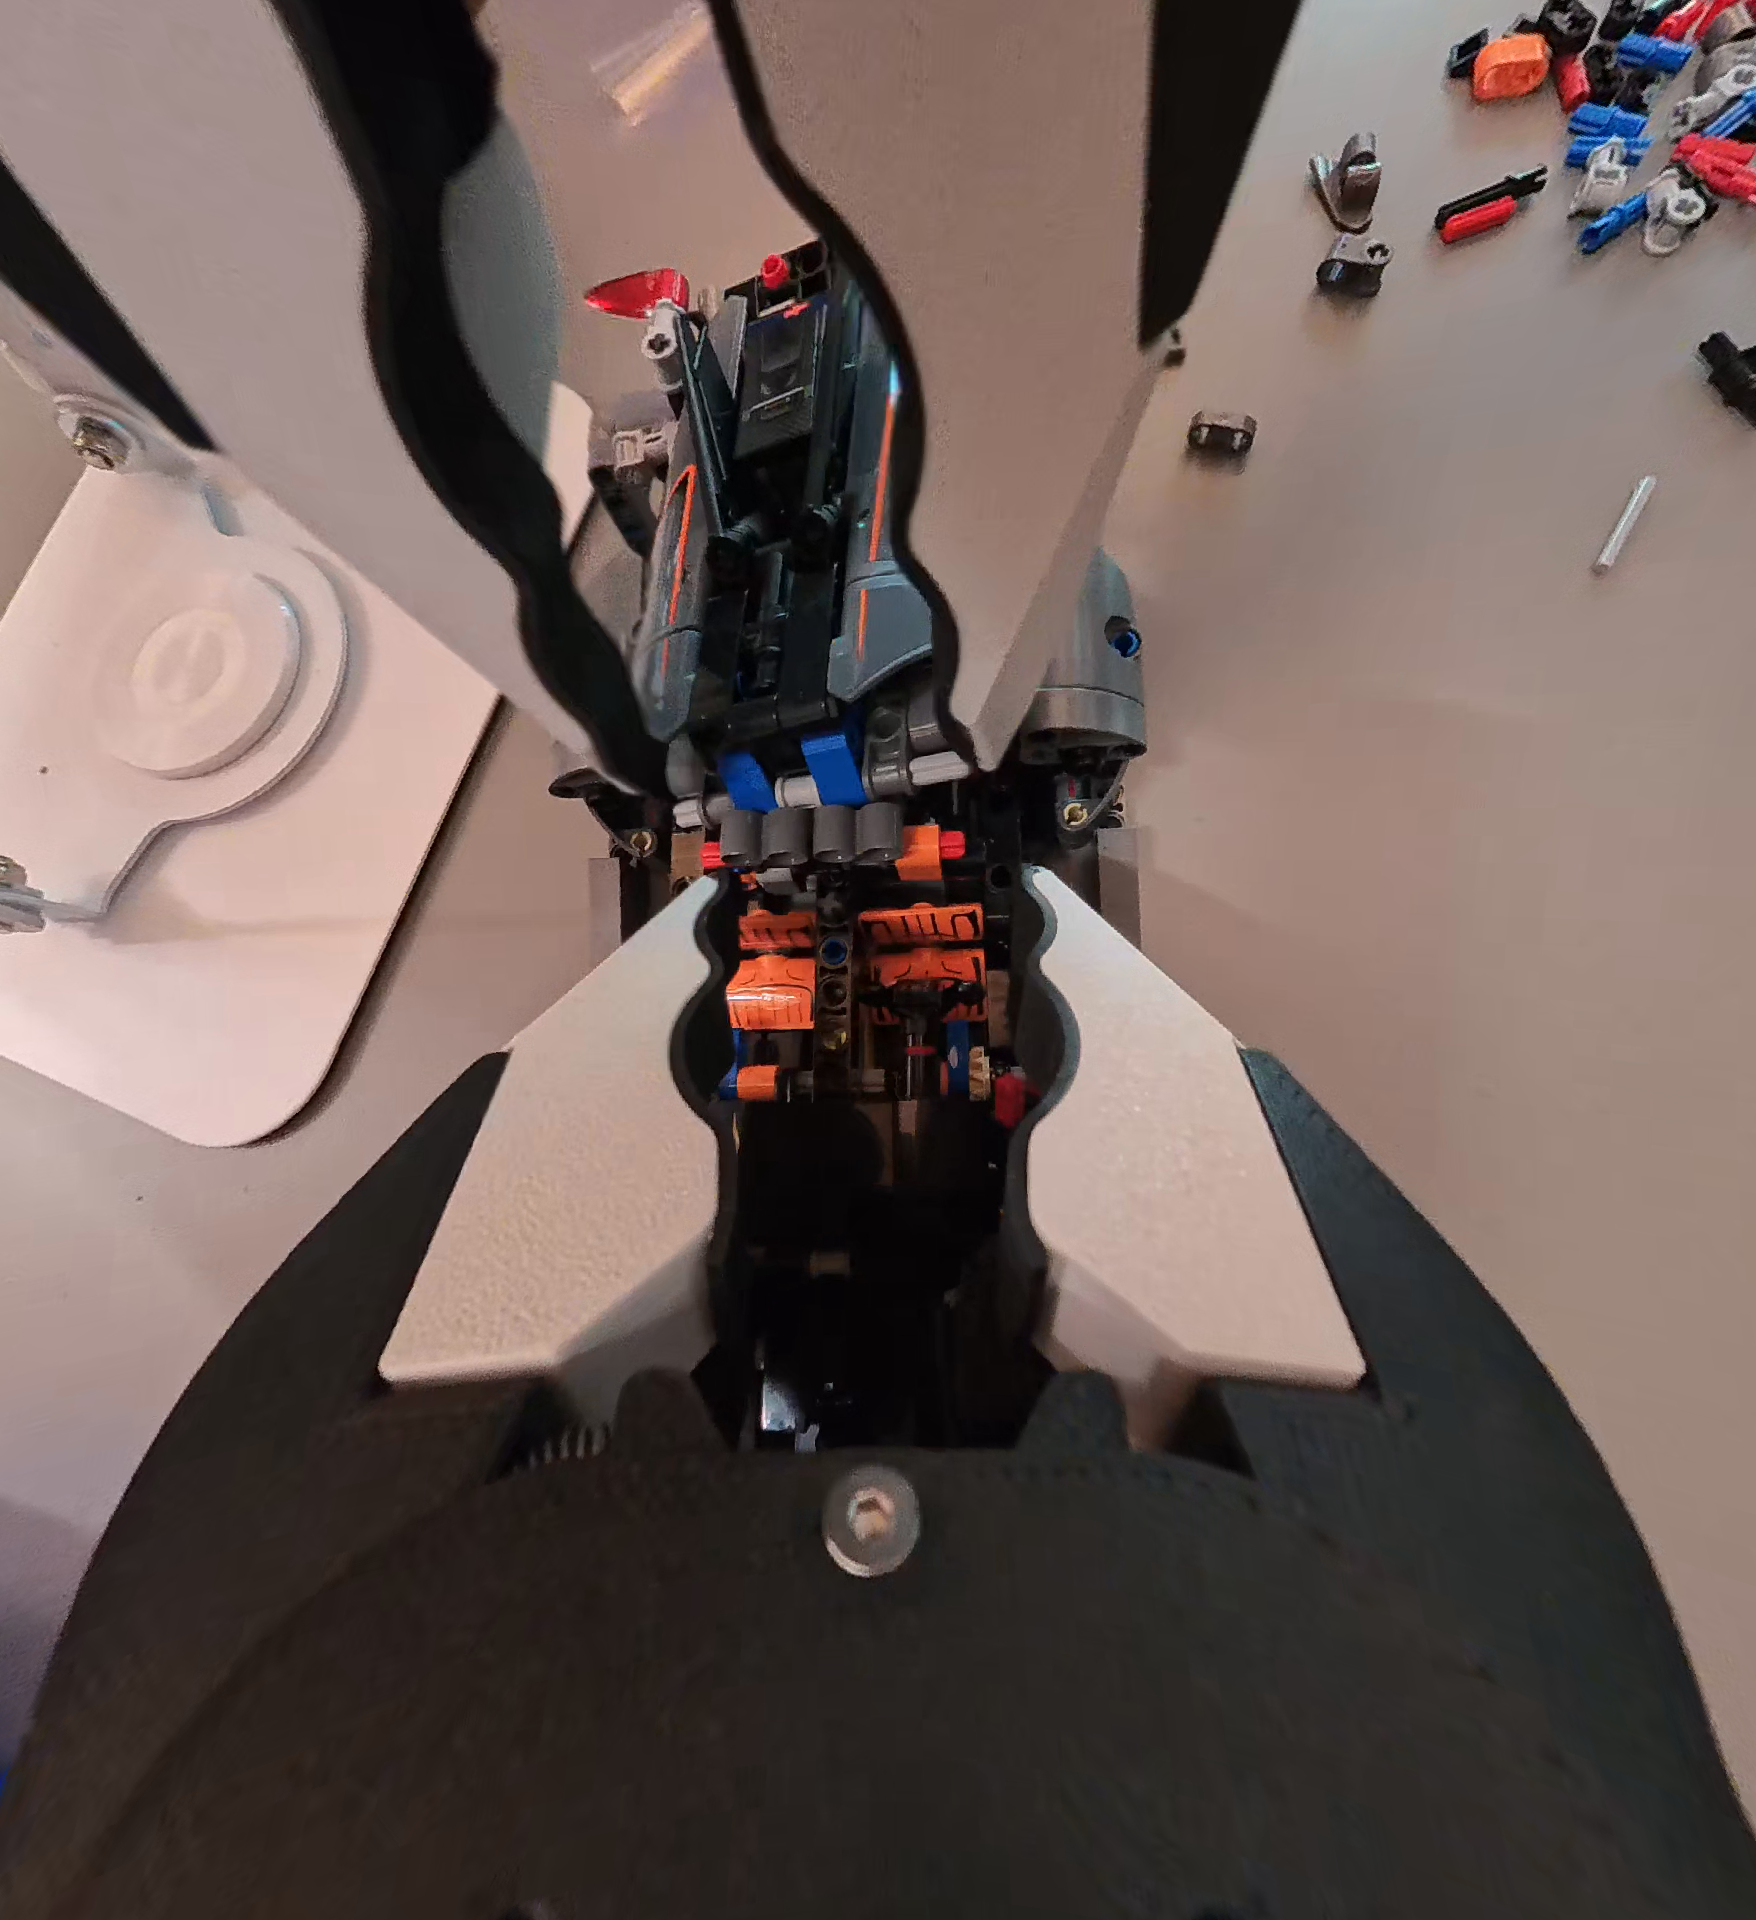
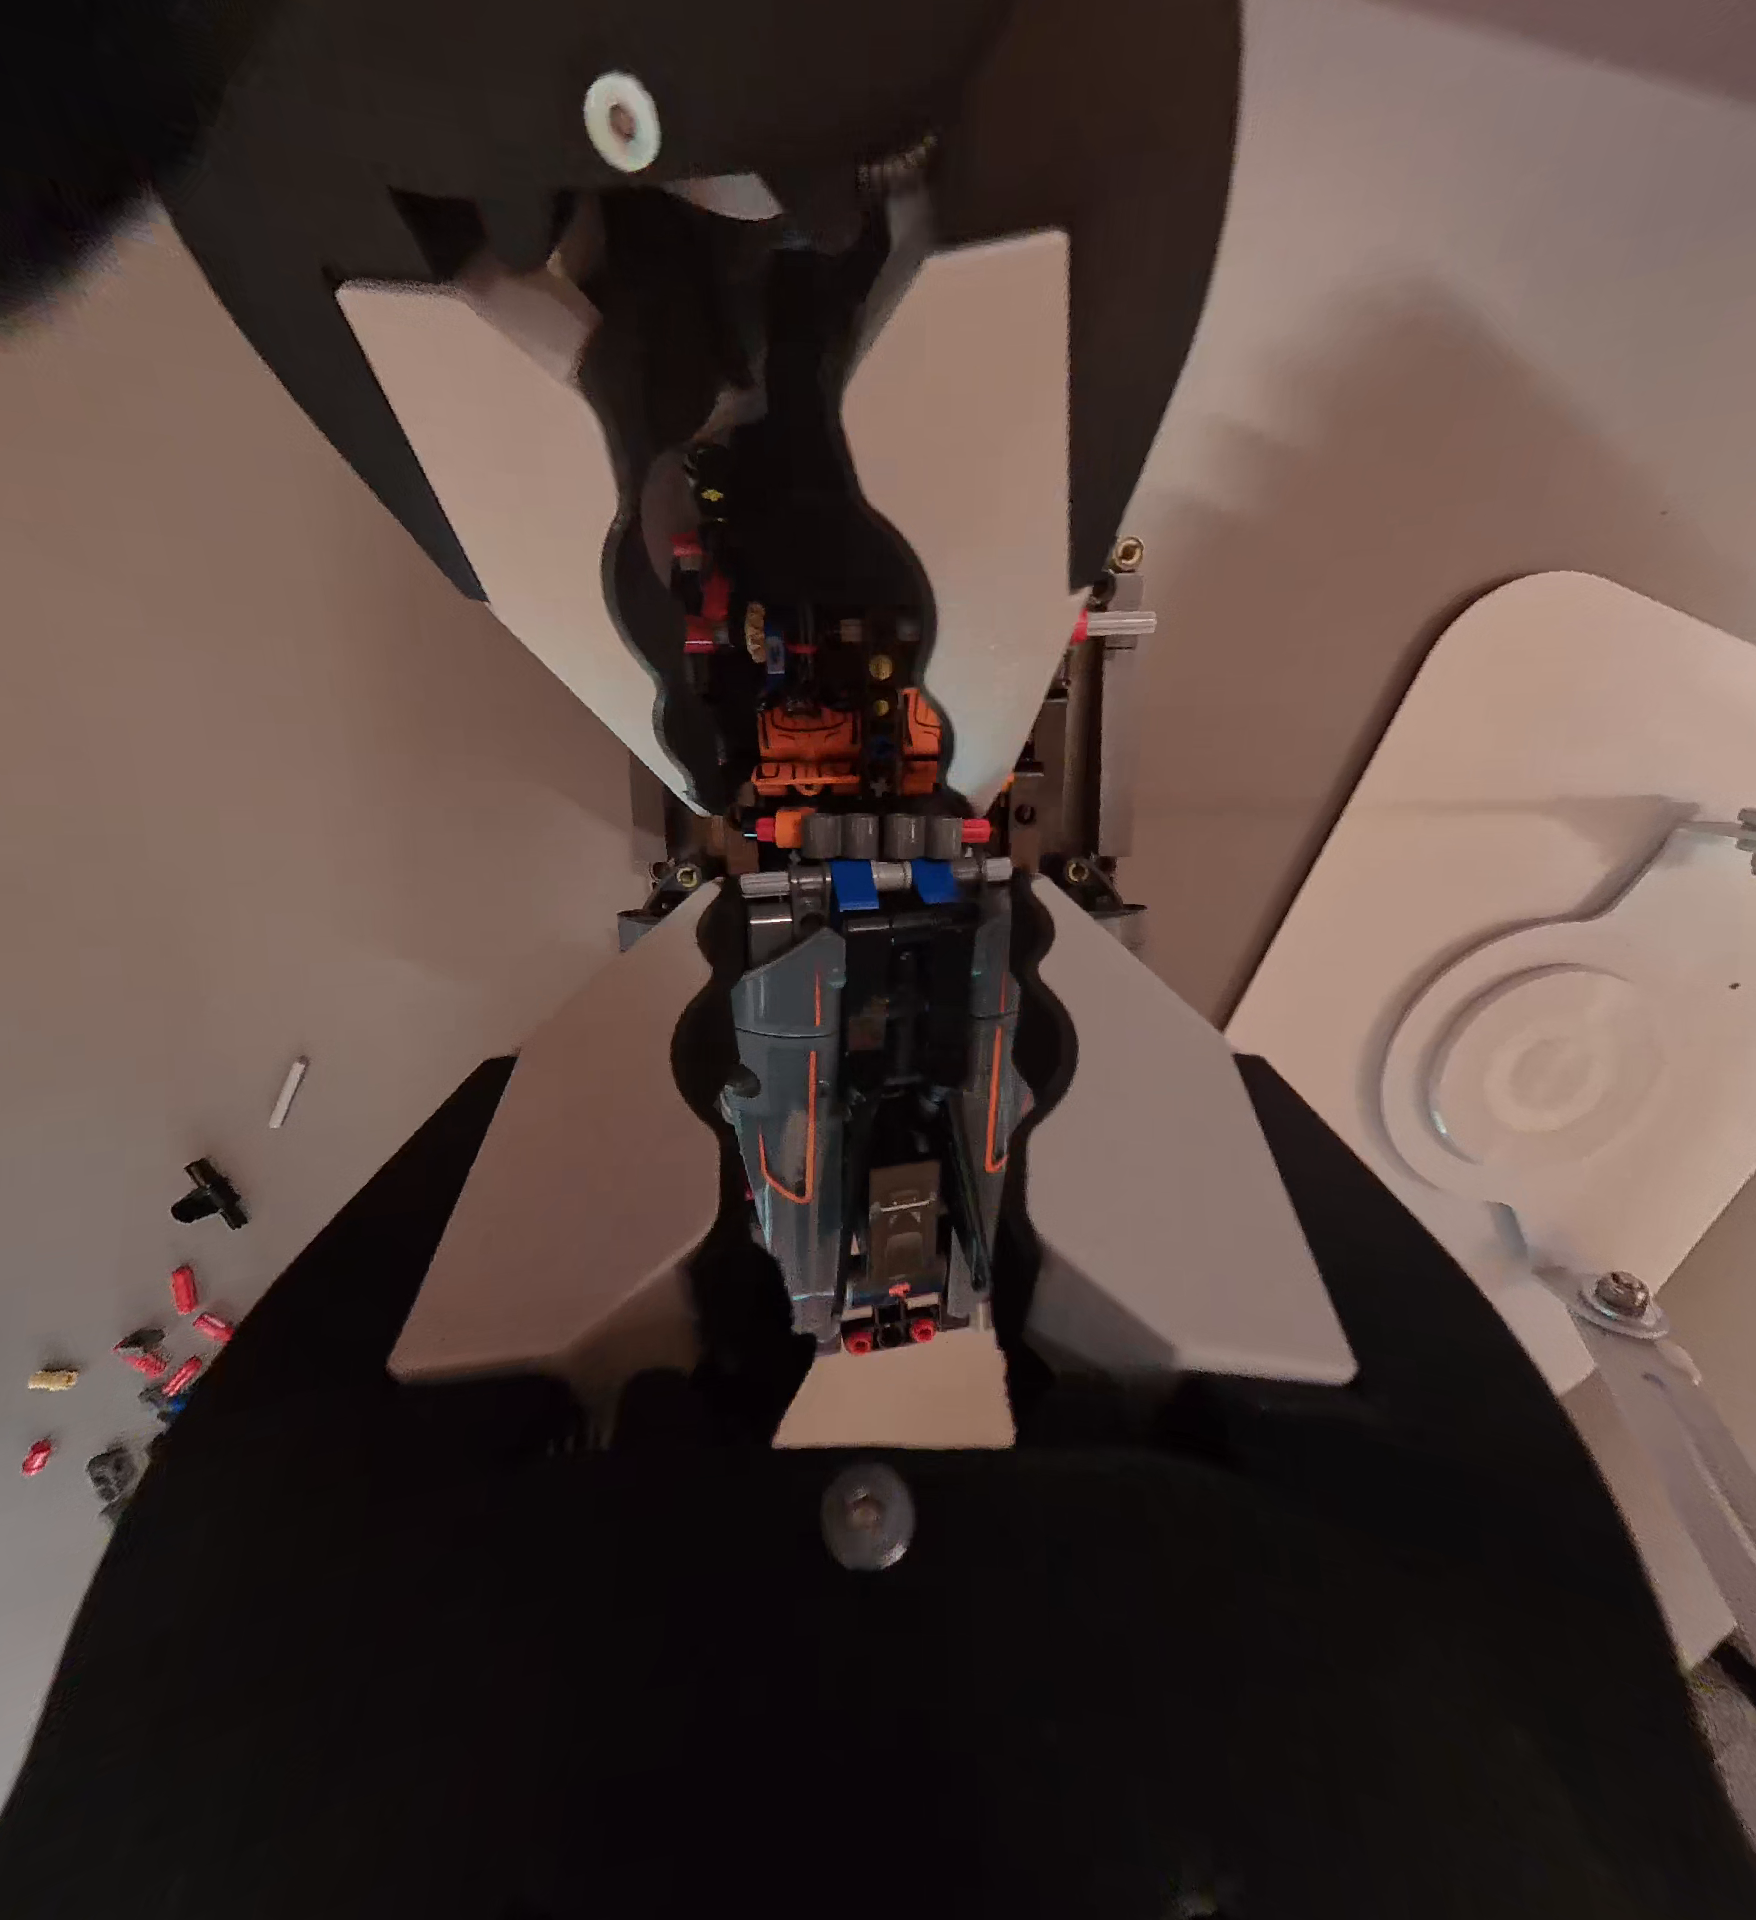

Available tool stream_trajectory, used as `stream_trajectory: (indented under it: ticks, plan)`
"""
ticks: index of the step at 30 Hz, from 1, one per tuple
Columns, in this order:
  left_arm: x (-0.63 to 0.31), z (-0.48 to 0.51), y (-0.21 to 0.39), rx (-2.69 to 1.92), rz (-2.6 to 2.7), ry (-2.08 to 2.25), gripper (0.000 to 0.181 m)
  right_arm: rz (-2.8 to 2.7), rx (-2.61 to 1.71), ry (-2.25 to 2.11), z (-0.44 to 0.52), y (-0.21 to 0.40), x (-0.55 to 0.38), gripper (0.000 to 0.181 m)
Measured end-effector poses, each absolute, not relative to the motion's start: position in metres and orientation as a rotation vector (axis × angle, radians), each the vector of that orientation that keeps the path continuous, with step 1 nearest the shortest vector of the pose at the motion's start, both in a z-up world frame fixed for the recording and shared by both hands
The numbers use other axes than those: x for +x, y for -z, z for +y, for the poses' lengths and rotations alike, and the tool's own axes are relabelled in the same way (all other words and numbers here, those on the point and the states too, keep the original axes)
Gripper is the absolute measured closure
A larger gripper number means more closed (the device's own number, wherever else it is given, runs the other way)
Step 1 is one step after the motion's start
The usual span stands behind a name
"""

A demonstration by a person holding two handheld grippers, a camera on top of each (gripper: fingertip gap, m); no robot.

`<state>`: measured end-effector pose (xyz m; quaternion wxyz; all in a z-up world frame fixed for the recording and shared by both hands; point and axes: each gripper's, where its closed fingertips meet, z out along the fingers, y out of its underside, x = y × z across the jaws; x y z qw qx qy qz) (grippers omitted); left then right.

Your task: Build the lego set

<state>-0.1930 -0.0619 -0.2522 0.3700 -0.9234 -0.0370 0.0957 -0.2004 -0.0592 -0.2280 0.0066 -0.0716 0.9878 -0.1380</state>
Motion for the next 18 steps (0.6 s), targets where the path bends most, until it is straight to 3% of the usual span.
stream_trajectory:
  ticks: [18]
  plan:
    - [-0.1922,-0.0612,0.2556,-2.405,-0.073,-0.261,0.134,3.059,-0.218,0.231,-0.0555,0.235,-0.1978,0.135]
